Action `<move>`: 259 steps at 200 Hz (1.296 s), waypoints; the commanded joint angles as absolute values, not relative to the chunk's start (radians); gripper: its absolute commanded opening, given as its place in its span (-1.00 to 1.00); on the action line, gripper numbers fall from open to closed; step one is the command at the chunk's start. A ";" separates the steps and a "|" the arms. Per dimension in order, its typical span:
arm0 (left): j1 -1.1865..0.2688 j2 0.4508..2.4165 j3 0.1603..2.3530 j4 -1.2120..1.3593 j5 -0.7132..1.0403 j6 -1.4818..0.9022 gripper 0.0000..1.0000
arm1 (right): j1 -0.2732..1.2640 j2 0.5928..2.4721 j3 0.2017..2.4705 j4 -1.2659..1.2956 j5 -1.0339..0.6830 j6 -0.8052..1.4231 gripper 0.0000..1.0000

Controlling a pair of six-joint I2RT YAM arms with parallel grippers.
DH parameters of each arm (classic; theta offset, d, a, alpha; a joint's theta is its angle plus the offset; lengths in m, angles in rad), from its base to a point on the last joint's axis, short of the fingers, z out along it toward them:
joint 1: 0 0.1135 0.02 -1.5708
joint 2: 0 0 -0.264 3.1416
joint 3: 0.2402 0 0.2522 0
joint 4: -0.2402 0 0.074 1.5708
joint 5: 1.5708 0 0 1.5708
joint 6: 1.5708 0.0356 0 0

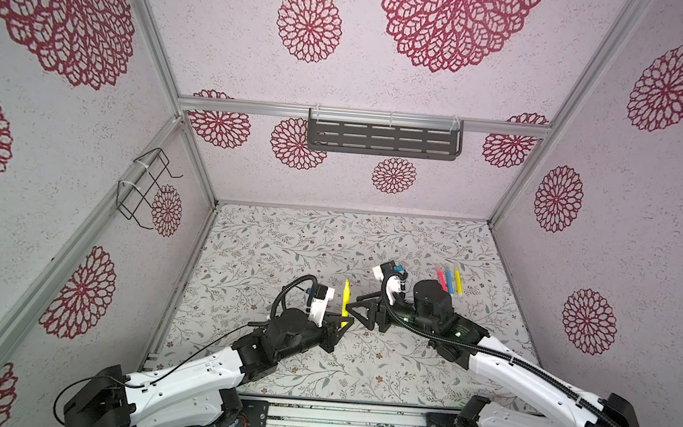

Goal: Insert the pens into the pen caps
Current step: 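Open the right gripper and move it back toward the clear cap near the highlighters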

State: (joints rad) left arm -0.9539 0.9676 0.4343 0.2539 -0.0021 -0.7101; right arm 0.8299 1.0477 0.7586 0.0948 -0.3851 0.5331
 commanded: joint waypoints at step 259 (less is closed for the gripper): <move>-1.039 0.804 0.372 0.134 -0.123 -0.739 -1.00 | 0.173 1.783 1.300 -0.537 -0.057 0.133 0.24</move>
State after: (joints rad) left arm -1.0298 0.8223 0.3767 0.1360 -0.0994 -0.7437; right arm 0.1829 1.7523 1.2533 -0.5026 -0.0341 0.1852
